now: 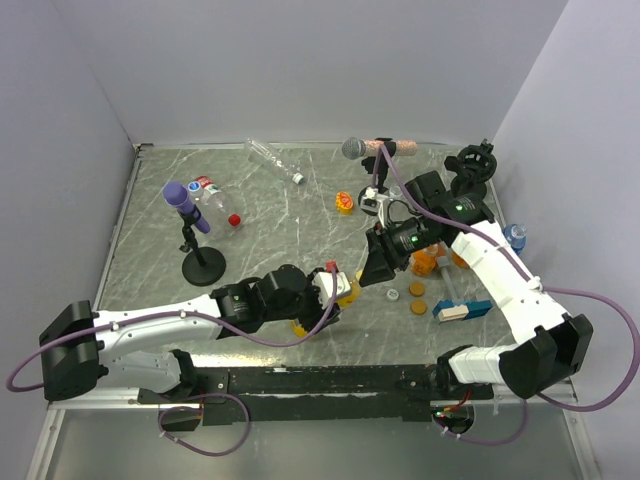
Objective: Unscrew the bottle caps
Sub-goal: Unscrew the bottle cap from the plastic bottle.
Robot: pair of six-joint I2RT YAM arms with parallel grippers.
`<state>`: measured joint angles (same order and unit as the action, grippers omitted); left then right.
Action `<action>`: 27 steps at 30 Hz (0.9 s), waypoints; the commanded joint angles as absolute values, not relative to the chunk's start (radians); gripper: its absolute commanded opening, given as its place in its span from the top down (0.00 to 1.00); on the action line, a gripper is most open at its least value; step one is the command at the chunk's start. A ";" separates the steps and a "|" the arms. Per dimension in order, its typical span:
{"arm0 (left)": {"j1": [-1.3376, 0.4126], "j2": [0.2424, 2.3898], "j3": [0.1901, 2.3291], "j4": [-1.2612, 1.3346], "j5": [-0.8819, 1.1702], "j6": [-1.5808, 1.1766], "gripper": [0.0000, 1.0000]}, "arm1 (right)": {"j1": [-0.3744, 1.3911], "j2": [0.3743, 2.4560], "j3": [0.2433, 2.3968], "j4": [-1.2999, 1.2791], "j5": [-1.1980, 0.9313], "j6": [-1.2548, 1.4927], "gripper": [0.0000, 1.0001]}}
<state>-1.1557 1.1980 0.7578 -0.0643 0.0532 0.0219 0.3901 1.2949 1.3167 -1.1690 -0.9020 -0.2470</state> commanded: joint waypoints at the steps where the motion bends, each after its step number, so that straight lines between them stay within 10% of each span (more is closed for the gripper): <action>1: -1.163 1.190 0.836 0.044 0.043 0.006 0.92 | 0.402 1.299 1.351 -1.181 -0.900 -0.235 0.52; 11: -1.160 1.164 0.812 0.021 0.136 0.050 0.92 | 0.437 1.292 1.396 -1.236 -0.963 -0.406 0.92; 27: -1.054 1.121 0.792 -0.051 0.578 0.167 0.93 | 0.660 1.098 1.377 -1.262 -0.974 -1.137 0.94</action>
